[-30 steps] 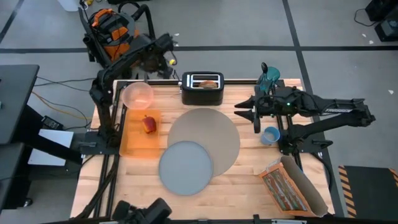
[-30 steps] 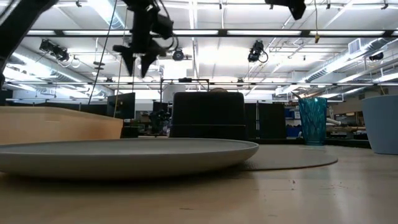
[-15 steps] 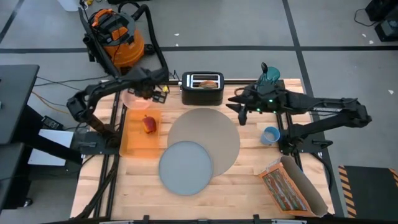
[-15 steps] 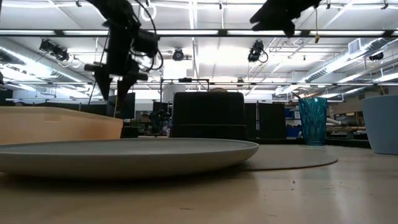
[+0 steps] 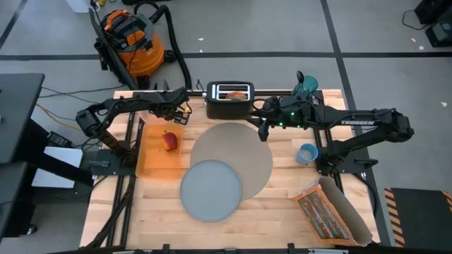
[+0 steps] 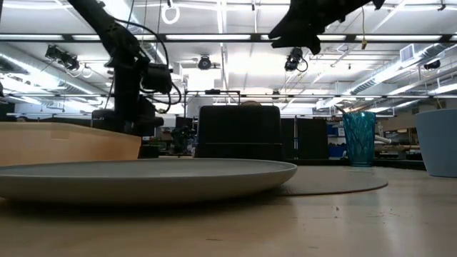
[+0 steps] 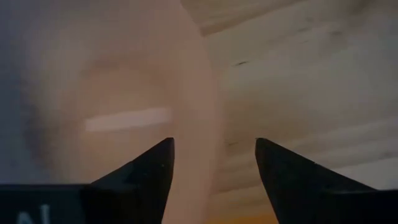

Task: Arrange a breakfast setting
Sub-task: Put the orange bowl in the center of the gray table mat

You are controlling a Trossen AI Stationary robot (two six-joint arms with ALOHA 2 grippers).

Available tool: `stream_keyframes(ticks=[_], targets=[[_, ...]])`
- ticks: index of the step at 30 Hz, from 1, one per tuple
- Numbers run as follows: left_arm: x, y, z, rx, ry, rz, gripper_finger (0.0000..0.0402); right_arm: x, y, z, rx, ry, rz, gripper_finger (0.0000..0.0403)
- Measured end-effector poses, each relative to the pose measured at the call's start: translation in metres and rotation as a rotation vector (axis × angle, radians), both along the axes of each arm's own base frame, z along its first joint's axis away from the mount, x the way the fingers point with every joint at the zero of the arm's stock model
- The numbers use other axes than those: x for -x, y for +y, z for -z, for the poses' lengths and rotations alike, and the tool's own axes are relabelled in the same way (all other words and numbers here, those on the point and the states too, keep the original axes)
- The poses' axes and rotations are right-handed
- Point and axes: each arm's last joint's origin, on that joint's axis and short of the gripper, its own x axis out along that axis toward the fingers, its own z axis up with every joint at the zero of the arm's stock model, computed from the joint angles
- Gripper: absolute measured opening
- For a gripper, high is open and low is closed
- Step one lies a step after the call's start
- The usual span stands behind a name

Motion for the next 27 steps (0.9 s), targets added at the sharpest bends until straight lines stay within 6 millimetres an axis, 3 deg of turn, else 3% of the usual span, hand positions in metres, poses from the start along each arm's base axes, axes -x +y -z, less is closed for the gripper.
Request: stream_keyframes(ticks=[11, 19, 27], targets=[[0.012, 0.007, 0.004, 0.030, 0.056, 0.086, 0.0114, -0.007, -0.001, 0.001, 0.004, -0.032, 0.005, 0.0149], [0.007, 0.006, -0.002, 0.029, 0.070, 0.140, 0.0016, -0.007, -0.001, 0.001, -0.016, -0.038, 0.014, 0.0149], [-0.012, -0.001, -0.038, 0.047, 0.144, 0.248, 0.0026, -0.007, -0.001, 0.001, -0.012, -0.035, 0.012, 0.0149]])
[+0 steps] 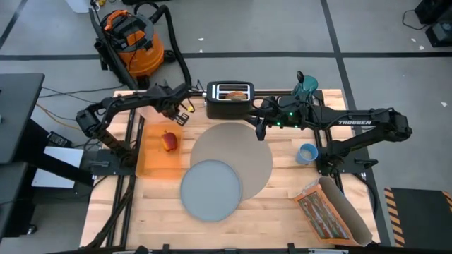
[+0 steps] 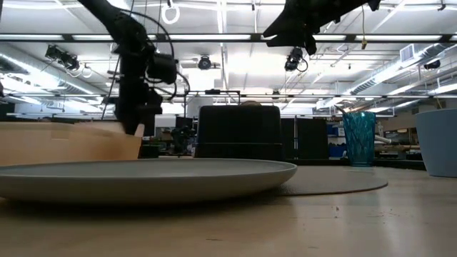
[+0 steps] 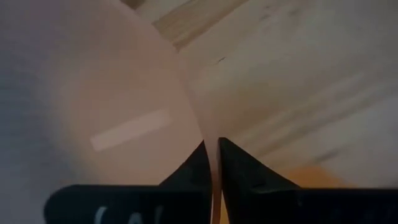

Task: Arrange a breakfast setting
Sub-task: Put the orange bowl in the center of the gray table mat

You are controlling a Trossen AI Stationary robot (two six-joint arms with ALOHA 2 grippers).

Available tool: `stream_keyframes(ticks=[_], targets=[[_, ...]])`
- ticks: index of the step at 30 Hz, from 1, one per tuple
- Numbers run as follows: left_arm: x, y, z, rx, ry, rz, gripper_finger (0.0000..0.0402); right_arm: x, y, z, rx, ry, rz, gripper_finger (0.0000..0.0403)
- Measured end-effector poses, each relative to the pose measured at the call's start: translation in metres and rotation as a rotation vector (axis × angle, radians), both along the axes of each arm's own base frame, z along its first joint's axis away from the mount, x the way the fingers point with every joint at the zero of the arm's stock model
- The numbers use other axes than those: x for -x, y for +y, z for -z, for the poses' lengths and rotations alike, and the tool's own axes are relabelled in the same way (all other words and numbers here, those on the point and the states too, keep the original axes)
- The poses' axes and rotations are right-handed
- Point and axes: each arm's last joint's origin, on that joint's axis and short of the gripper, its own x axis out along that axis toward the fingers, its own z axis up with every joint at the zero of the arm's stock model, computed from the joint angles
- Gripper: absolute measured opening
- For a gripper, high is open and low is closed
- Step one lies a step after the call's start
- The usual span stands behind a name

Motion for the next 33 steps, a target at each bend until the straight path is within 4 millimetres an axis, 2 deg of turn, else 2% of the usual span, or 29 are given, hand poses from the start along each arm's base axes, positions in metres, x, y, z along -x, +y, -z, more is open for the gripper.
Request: stream_keyframes(ticks=[3, 7, 10, 15, 20, 24, 27, 33], targets=[[-0.007, -0.005, -0.021, 0.002, 0.050, 0.056, 0.0022, 0.000, 0.000, 0.000, 0.000, 0.000, 0.000, 0.0149], [-0.023, -0.022, -0.046, 0.008, 0.090, 0.195, 0.0017, 0.000, 0.000, 0.000, 0.002, 0.007, -0.001, 0.0149], [-0.039, -0.043, -0.060, 0.001, 0.089, 0.323, 0.0021, 0.001, 0.000, 0.002, 0.013, 0.029, -0.007, 0.0149], [-0.067, -0.089, -0.076, -0.047, 0.053, 0.576, 0.0020, 0.002, 0.000, 0.005, 0.018, 0.068, -0.013, 0.0149], [-0.086, -0.137, -0.078, -0.080, 0.015, 0.847, 0.0020, 0.008, 0.006, 0.011, 0.040, 0.166, -0.075, 0.0149], [-0.102, -0.165, -0.078, -0.106, -0.078, 1.034, 0.0020, 0.019, 0.013, 0.010, 0.023, 0.298, -0.102, 0.0149], [-0.117, -0.177, -0.075, -0.134, -0.160, 1.114, 0.0020, 0.027, 0.018, 0.005, 0.026, 0.401, -0.093, 0.0149], [-0.150, -0.185, -0.048, -0.151, -0.107, 1.269, 0.0020, 0.035, 0.025, 0.003, 0.020, 0.482, -0.086, 0.0149]])
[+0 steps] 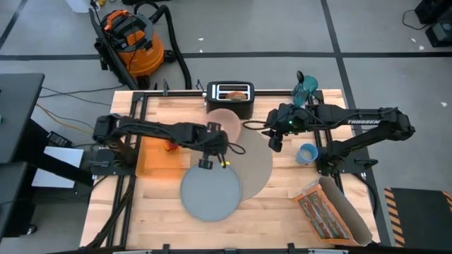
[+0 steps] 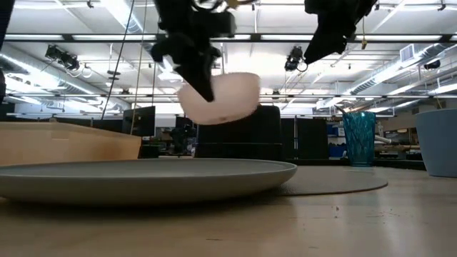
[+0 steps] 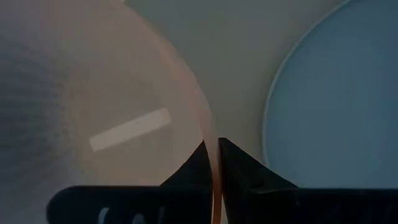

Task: Arrange a breakfast setting
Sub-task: Put the orange bowl in the center of the gray table mat

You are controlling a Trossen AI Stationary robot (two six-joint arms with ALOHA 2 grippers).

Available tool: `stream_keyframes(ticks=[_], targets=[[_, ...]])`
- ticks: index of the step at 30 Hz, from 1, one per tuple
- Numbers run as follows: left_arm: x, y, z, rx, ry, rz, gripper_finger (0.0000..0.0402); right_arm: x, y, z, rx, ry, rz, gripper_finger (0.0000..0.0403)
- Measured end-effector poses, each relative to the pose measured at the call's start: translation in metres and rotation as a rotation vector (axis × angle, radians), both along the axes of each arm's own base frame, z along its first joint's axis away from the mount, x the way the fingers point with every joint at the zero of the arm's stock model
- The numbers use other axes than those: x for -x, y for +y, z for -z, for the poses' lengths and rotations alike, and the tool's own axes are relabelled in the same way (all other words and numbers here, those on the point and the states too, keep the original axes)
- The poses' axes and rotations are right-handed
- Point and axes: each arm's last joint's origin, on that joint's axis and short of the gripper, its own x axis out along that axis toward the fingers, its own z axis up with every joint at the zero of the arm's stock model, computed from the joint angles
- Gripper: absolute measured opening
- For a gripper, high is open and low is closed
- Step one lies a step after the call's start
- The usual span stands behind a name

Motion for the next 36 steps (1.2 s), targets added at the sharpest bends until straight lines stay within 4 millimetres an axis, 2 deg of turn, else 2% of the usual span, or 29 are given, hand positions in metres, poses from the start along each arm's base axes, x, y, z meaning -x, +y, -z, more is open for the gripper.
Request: stream_keyframes(ticks=[8, 11, 16, 28, 36], targets=[[-0.041, -0.007, 0.026, -0.002, 0.057, 0.218, 0.0020, 0.002, 0.009, -0.001, -0.055, -0.015, 0.019, 0.0149], [-0.047, -0.012, 0.039, 0.013, 0.078, 0.284, 0.0020, 0.002, 0.012, -0.001, -0.061, -0.012, 0.013, 0.0149], [-0.051, -0.015, 0.067, 0.035, 0.163, 0.302, 0.0020, 0.002, 0.017, -0.001, -0.058, -0.010, -0.008, 0.0149], [-0.045, -0.036, 0.070, 0.083, 0.214, 0.273, 0.0020, 0.002, 0.018, 0.000, -0.038, -0.004, -0.029, 0.0149], [-0.049, -0.033, 0.065, 0.055, 0.152, 0.235, 0.0020, 0.001, 0.018, 0.000, -0.018, 0.000, -0.045, 0.0149]])
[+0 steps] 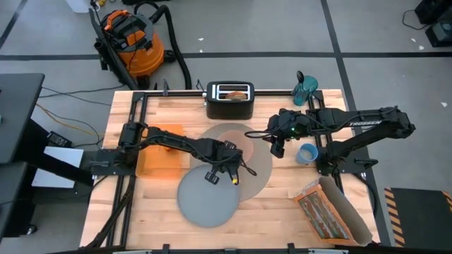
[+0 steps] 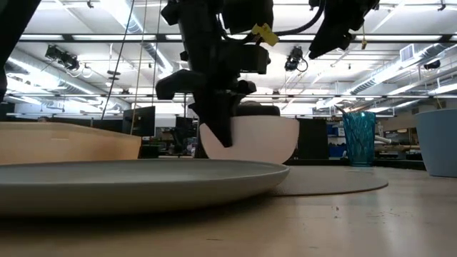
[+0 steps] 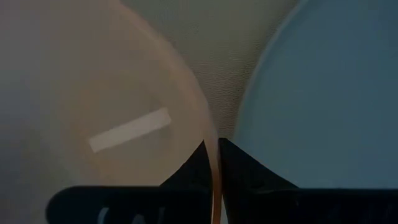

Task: Arrange a breakfast setting
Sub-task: Put the orange bowl in the center of the gray table mat

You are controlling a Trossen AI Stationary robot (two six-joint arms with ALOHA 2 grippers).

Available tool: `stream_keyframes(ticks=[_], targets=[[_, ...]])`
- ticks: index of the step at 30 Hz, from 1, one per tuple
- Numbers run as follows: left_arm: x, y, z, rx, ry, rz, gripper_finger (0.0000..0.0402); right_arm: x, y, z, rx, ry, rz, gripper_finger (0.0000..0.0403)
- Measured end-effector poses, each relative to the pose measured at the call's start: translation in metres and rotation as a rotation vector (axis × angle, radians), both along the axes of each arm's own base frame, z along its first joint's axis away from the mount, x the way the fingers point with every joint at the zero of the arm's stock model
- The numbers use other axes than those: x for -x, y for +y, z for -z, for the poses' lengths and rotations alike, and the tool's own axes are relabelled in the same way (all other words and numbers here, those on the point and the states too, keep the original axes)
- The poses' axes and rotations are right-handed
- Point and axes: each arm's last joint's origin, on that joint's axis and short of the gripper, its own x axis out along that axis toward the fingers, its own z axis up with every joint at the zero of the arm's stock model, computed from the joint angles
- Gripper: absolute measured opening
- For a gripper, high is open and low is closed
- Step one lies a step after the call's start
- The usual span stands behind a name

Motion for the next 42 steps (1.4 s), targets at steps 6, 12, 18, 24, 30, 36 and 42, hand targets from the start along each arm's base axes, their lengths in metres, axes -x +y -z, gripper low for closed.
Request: stream_keyframes(ticks=[6, 12, 18, 24, 30, 36, 42], targets=[[0.001, -0.001, 0.000, 0.000, 0.014, 0.004, 0.0020, 0.000, 0.000, 0.000, -0.005, -0.002, 0.006, 0.0149], [0.002, -0.003, 0.000, 0.049, 0.020, 0.021, 0.0021, 0.000, 0.000, 0.000, -0.024, -0.006, 0.023, 0.0149], [0.003, -0.002, 0.001, 0.051, 0.035, 0.019, 0.0059, 0.000, 0.000, 0.000, -0.025, -0.006, 0.020, 0.0150], [0.004, 0.000, 0.001, 0.038, 0.041, 0.005, 0.0114, 0.000, 0.000, 0.000, -0.026, -0.006, 0.020, 0.0152], [0.007, 0.002, 0.002, 0.011, 0.069, -0.028, 0.0132, 0.000, 0.000, 0.000, -0.026, -0.006, 0.019, 0.0153], [0.008, 0.007, 0.002, 0.020, 0.084, -0.082, 0.0132, -0.001, 0.000, -0.001, -0.019, -0.017, 0.016, 0.0153], [0.008, 0.015, 0.002, 0.008, 0.090, -0.119, 0.0133, -0.002, -0.001, -0.002, -0.001, -0.030, 0.024, 0.0153]])
